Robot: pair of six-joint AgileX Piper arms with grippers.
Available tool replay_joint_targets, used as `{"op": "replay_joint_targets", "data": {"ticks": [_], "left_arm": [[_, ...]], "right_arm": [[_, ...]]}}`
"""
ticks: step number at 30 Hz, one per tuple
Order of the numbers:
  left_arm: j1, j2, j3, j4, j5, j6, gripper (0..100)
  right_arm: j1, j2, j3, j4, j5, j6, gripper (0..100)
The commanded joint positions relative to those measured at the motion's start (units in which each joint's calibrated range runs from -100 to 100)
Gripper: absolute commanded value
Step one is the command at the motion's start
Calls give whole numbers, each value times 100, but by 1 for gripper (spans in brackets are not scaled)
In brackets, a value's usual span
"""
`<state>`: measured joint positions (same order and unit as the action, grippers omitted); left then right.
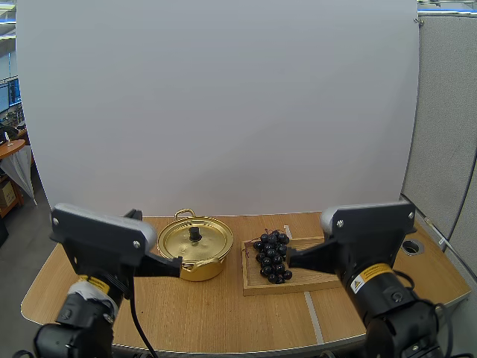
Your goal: Open the pot, put the pineapple inside, and close it
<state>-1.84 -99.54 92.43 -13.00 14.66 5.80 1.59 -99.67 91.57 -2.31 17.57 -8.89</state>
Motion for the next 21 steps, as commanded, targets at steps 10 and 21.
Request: {"op": "replay_joint_targets", "data": {"ticks": [10, 21], "left_arm": [[119, -46, 757, -2, -110, -464, 0], [164, -46, 757, 106, 1642, -824, 0]], "right_arm": [[-23, -33, 843, -9, -97, -39, 0], [-23, -33, 843, 144, 991, -39, 0]]}}
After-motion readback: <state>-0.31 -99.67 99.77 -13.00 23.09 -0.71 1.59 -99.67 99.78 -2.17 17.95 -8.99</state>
